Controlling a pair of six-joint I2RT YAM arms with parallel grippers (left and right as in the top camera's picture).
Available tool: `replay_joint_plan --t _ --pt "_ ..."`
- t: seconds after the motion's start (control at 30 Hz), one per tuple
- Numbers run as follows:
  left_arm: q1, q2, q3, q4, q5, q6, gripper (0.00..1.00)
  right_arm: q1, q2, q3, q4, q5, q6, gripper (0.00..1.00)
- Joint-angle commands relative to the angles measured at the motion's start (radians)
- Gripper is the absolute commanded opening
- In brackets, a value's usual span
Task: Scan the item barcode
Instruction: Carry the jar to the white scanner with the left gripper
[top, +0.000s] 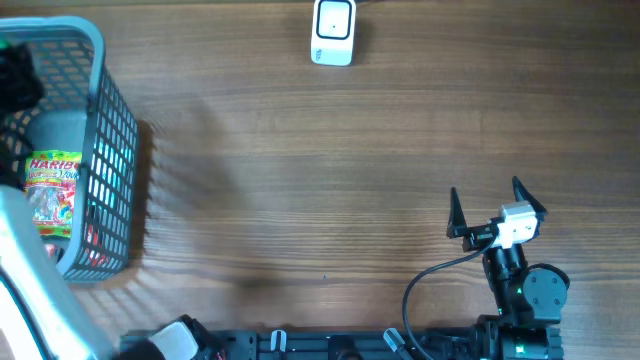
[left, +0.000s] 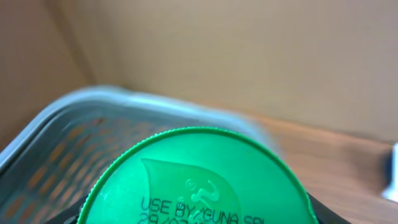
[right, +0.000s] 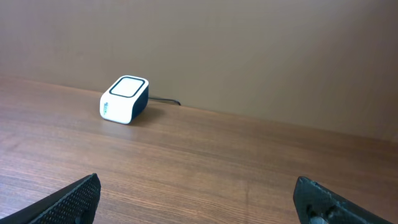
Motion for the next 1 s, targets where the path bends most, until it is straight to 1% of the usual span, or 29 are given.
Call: replay_joint_plan --t 0.0,0.1,0.2,0.3,0.37,0.43,0.53,0.63,0.77,0.87,0.97 --pt "-0.188 -0.087 0.008 -0.005 0.065 -0.014 0.64 0.005 -0.006 -0.001 0.005 0.014 -0.006 1.00" --pt "-0.408 -0.086 0.008 -0.038 0.058 -0.060 0.62 0.005 -0.006 -0.001 0.005 0.014 -0.006 1.00" --pt "-0.566 -0.040 0.008 -0.072 0.057 -0.072 0.62 0.005 -0.006 -0.001 0.005 0.014 -0.005 1.00" --pt "-0.696 0.031 0.008 -0.129 -0.001 -0.113 0.61 0.005 -0.006 -0.001 0.005 0.014 -0.005 1.00" --pt "-0.793 0.108 0.008 -0.172 -0.014 -0.117 0.61 0.005 -0.006 -0.001 0.005 0.014 -0.005 1.00" --pt "-0.861 0.179 0.008 -0.185 -0.014 -0.142 0.61 0.005 -0.006 -0.001 0.005 0.014 -0.006 1.00" --pt "-0.949 0.301 0.008 -0.178 -0.015 -0.146 0.62 0.005 -0.006 -0.001 0.005 0.014 -0.005 1.00" --pt "-0.992 0.400 0.008 -0.155 -0.019 -0.146 0.61 0.005 -0.006 -0.001 0.005 0.014 -0.005 1.00" --pt "-1.003 0.501 0.008 -0.124 -0.022 -0.170 0.60 0.005 -0.006 -0.001 0.005 0.014 -0.006 1.00" --pt "-1.003 0.547 0.008 -0.090 -0.022 -0.172 0.63 0.005 -0.006 -0.001 0.005 0.014 -0.006 0.99" --pt "-1.003 0.581 0.008 -0.071 -0.023 -0.172 0.64 0.005 -0.006 -0.001 0.005 0.014 -0.006 1.00"
